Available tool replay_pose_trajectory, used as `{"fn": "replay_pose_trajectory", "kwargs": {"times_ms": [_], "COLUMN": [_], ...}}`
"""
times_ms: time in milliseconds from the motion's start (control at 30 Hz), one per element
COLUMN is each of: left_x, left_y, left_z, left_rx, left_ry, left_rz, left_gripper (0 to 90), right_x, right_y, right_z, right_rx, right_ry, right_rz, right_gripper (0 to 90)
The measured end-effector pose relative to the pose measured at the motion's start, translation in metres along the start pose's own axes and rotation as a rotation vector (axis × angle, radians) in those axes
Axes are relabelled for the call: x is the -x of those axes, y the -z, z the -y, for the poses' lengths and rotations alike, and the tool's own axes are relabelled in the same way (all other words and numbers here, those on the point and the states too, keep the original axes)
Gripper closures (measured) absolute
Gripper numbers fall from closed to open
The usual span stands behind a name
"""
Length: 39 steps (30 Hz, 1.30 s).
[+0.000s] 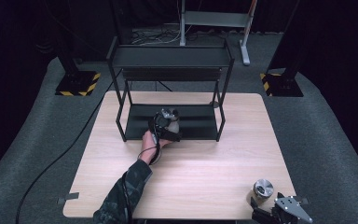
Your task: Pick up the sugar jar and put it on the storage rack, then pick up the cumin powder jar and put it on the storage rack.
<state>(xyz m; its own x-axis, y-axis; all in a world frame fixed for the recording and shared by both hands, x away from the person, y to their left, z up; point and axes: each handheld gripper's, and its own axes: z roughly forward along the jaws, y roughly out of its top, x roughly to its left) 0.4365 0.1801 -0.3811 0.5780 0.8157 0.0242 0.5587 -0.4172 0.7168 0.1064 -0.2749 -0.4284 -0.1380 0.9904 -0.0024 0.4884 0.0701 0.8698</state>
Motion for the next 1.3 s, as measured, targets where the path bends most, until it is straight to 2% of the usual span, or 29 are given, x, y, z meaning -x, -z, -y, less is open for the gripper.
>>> {"fn": "replay_pose_trajectory", "kwargs": {"times_ms": [233, 433, 667, 767, 967, 1033, 1100, 1167, 1233, 1300], "left_x": [0.005, 0.008, 0.009, 0.010, 0.015, 0.019, 0.020, 0.023, 0.021, 0.025], "left_y": [0.028, 0.043, 0.054, 0.059, 0.066, 0.069, 0.070, 0.072, 0.071, 0.072], "left_z": [0.032, 0.063, 0.080, 0.084, 0.102, 0.107, 0.113, 0.122, 0.128, 0.135], "left_rx": [0.013, 0.024, 0.017, 0.004, -0.010, -0.019, -0.031, -0.026, -0.034, -0.029], "left_ry": [-0.032, -0.023, -0.014, -0.034, -0.013, -0.012, 0.001, 0.015, 0.032, 0.031], "left_rz": [0.011, 0.025, 0.017, 0.011, 0.004, -0.014, -0.013, -0.033, -0.020, -0.031], "left_gripper": [0.0, 0.0, 0.0, 0.0, 0.0, 0.0, 0.0, 0.0, 0.0, 0.0], "right_x": [-0.001, -0.003, -0.005, -0.006, -0.006, -0.006, -0.005, -0.005, -0.005, -0.005], "right_y": [-0.001, -0.001, -0.002, -0.002, -0.002, -0.002, -0.002, -0.002, -0.002, -0.002], "right_z": [-0.001, -0.001, -0.003, -0.003, -0.003, -0.003, -0.002, -0.002, -0.003, -0.003], "right_rx": [-0.007, -0.007, -0.015, -0.013, -0.014, -0.013, -0.012, -0.012, -0.012, -0.015], "right_ry": [0.004, 0.008, 0.012, 0.016, 0.017, 0.015, 0.015, 0.015, 0.016, 0.016], "right_rz": [0.001, 0.005, 0.008, 0.010, 0.008, 0.009, 0.008, 0.009, 0.008, 0.006], "right_gripper": [2.6, 2.6, 2.5, 2.5, 2.5, 2.5, 2.5, 2.5, 2.5, 2.5]}}
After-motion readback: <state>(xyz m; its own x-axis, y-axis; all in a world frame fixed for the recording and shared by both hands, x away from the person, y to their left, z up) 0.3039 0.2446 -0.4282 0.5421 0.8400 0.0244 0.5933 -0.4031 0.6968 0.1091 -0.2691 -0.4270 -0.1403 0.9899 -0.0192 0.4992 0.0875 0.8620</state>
